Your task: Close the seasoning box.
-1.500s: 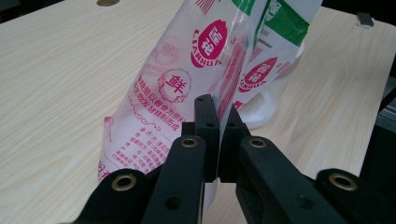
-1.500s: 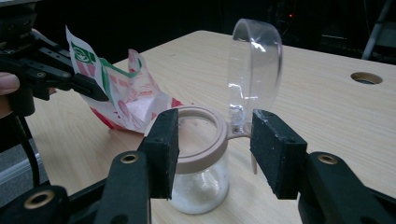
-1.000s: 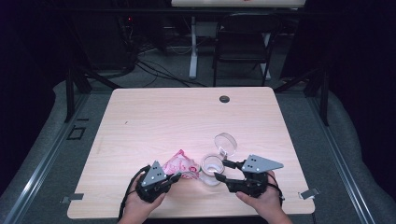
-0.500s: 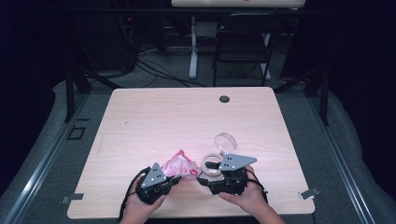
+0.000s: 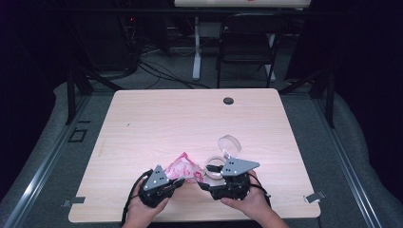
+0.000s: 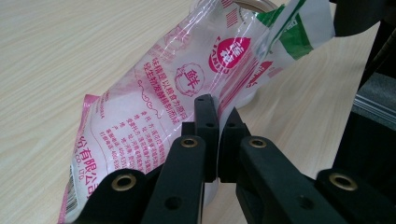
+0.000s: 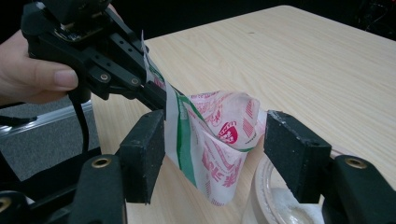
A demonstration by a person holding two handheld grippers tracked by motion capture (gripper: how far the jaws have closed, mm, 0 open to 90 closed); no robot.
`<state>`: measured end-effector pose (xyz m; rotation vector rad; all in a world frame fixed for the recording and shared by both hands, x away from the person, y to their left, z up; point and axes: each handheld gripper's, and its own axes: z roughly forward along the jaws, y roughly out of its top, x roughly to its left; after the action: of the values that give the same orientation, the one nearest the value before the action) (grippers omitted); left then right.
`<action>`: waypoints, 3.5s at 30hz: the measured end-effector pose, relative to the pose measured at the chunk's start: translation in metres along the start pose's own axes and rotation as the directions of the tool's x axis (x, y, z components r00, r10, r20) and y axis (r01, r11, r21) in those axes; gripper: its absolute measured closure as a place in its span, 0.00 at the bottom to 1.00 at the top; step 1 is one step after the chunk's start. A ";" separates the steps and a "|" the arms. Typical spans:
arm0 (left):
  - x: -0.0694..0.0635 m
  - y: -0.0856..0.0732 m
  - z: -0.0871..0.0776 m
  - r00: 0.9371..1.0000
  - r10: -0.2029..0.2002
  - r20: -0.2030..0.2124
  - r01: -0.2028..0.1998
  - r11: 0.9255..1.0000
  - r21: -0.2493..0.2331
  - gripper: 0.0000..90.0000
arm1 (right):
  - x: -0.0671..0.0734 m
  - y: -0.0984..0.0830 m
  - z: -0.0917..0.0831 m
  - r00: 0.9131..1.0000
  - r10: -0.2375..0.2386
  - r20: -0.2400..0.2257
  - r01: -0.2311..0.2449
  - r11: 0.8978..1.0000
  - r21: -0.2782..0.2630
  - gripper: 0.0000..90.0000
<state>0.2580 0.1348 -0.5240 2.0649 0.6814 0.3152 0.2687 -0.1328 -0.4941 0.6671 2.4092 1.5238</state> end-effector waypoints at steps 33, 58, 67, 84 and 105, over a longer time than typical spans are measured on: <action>-0.003 -0.005 0.003 1.000 0.009 0.021 -0.009 1.000 0.008 1.00 | -0.002 0.001 0.040 0.998 -0.051 0.028 0.046 0.986 0.160 0.60; -0.003 -0.009 0.007 1.000 0.011 0.018 -0.011 1.000 0.002 0.87 | 0.004 0.002 0.045 0.995 -0.104 0.009 0.100 0.975 0.200 1.00; 0.004 -0.017 0.000 0.998 0.022 -0.066 -0.021 1.000 0.014 0.60 | 0.002 0.002 0.044 0.994 -0.106 0.007 0.103 0.974 0.201 1.00; 0.010 -0.029 -0.004 0.989 0.092 -0.112 -0.091 0.996 0.009 0.41 | 0.001 0.008 0.045 0.994 -0.108 0.004 0.105 0.976 0.193 1.00; 0.041 -0.044 0.026 0.990 0.046 -0.136 -0.038 0.997 0.062 0.23 | -0.006 0.024 0.049 0.993 -0.114 -0.032 0.118 0.971 0.208 1.00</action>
<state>0.2883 0.1596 -0.5763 2.1306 0.7385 0.4693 0.3009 -0.0877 -0.4947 0.5403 2.5981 1.2492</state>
